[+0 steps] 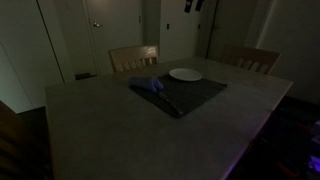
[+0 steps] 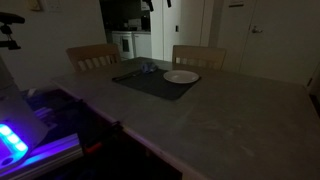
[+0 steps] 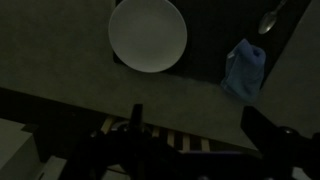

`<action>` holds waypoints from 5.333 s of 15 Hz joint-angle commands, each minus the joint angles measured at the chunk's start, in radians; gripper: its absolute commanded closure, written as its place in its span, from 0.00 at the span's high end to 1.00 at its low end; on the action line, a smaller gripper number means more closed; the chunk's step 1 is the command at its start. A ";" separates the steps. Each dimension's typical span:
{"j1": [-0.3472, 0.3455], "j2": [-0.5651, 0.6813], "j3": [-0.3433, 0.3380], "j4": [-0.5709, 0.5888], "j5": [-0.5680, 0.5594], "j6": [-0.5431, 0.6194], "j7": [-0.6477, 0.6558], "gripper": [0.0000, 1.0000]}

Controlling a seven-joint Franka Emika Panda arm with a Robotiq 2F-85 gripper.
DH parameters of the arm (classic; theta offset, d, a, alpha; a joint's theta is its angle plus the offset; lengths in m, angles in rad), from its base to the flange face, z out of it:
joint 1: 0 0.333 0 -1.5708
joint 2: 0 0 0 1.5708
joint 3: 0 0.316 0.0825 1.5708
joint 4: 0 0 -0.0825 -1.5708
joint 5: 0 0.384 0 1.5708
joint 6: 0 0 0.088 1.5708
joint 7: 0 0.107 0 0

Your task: Pick up the towel, wipe the plate with it and put the towel back on the table.

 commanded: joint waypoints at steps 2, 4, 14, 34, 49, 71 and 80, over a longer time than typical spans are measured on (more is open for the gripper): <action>0.024 0.139 -0.002 0.109 0.121 0.057 -0.160 1.00; 0.030 0.184 0.011 0.145 0.164 0.064 -0.214 1.00; 0.035 0.206 0.035 0.156 0.175 0.053 -0.254 1.00; 0.038 0.702 0.128 0.690 0.152 -0.062 -0.360 1.00; 0.083 0.792 0.152 0.717 0.141 -0.129 -0.307 1.00; 0.100 0.947 0.133 0.756 0.152 -0.201 -0.167 1.00; 0.100 0.949 0.128 0.744 0.127 -0.186 -0.191 0.84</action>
